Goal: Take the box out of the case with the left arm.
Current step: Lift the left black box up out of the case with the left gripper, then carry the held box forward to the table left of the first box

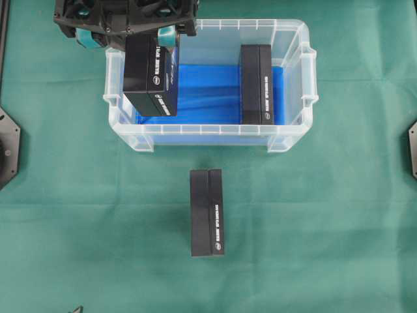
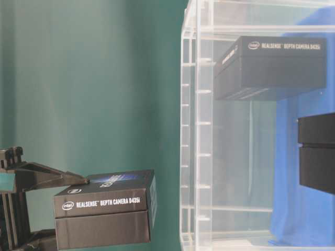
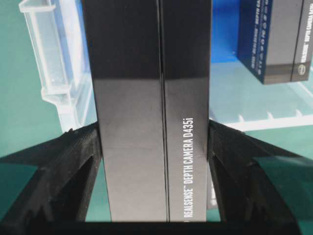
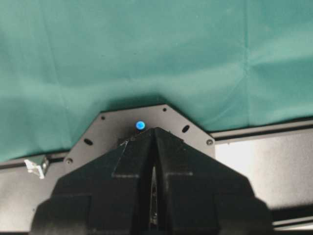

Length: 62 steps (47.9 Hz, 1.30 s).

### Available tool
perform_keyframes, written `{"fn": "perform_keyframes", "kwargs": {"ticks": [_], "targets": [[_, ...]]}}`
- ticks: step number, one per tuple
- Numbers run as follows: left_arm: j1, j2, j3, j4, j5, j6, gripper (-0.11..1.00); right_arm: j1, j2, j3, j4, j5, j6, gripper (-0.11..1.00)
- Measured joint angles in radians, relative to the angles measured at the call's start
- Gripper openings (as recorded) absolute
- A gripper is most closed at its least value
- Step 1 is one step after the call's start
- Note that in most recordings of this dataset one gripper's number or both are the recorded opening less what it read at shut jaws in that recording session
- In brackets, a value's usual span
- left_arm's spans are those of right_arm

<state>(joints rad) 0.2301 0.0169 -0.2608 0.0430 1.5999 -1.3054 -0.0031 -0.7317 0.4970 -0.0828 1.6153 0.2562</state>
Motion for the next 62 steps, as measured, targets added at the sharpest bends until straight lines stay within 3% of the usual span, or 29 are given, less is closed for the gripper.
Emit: {"fn": "perform_keyframes", "kwargs": {"ticks": [40, 62], "targets": [[-0.009, -0.002, 0.002, 0.003, 0.0, -0.006, 0.6, 0.0, 0.0, 0.0, 0.0, 0.0, 0.0, 0.0], [-0.17, -0.02, 0.035, 0.005, 0.0, -0.155, 0.6, 0.0, 0.0, 0.0, 0.0, 0.0, -0.009, 0.0]]}}
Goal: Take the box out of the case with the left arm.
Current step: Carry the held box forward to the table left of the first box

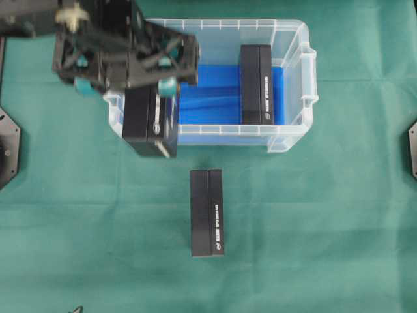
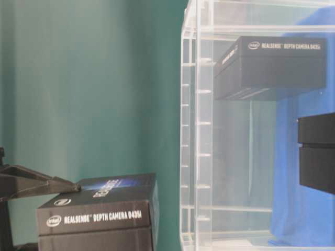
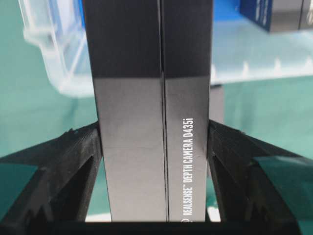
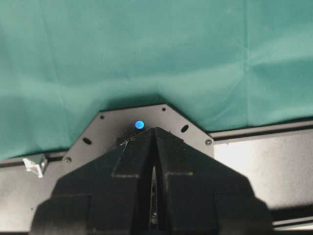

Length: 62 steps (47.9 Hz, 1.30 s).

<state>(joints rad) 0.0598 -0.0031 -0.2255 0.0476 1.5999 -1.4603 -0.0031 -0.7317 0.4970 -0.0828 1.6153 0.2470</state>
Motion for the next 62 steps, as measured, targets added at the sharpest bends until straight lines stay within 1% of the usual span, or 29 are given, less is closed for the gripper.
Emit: {"fn": "perform_keyframes", "kwargs": {"ticks": [11, 28, 34, 39, 52, 57, 62], "targets": [[-0.114, -0.008, 0.017, 0.008, 0.0, -0.118, 0.6, 0.0, 0.0, 0.0, 0.0, 0.0, 0.0, 0.0], [-0.287, -0.008, 0.031, 0.012, 0.0, -0.33, 0.6, 0.0, 0.002, 0.0, 0.0, 0.0, 0.0, 0.0], [-0.334, -0.008, 0.031, 0.012, 0.0, -0.383, 0.6, 0.0, 0.002, 0.0, 0.0, 0.0, 0.0, 0.0], [-0.354, -0.008, 0.032, 0.012, 0.0, -0.407, 0.6, 0.0, 0.002, 0.0, 0.0, -0.002, 0.0, 0.0], [-0.356, -0.008, 0.04, 0.014, 0.012, -0.411, 0.6, 0.0, 0.003, 0.0, 0.0, 0.0, 0.0, 0.0], [-0.357, -0.009, 0.063, 0.021, 0.014, -0.411, 0.6, 0.0, 0.003, 0.0, 0.0, 0.0, 0.0, 0.0], [-0.356, -0.008, 0.107, 0.028, 0.006, -0.414, 0.6, 0.0, 0.003, 0.0, 0.0, 0.0, 0.0, 0.0]]}}
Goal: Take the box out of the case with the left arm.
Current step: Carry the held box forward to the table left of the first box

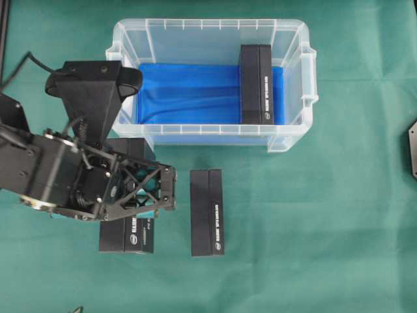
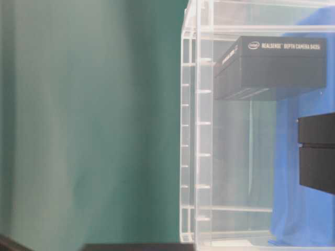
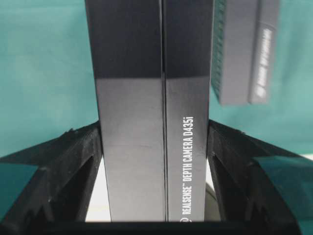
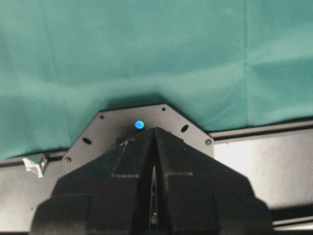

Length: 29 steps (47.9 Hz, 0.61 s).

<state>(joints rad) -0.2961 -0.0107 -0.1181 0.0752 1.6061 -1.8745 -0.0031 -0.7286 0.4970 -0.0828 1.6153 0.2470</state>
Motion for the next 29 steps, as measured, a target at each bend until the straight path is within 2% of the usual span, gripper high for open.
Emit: {"fn": "perform_keyframes", "kwargs": {"ticks": [20, 29], "targets": [[-0.002, 0.006, 0.218, 0.028, -0.212, -0.02, 0.6, 0.0, 0.0, 0.0, 0.0, 0.0, 0.0, 0.0], [0.0, 0.017, 0.307, 0.029, -0.261, -0.023, 0.6, 0.0, 0.0, 0.0, 0.0, -0.002, 0.0, 0.0]]}}
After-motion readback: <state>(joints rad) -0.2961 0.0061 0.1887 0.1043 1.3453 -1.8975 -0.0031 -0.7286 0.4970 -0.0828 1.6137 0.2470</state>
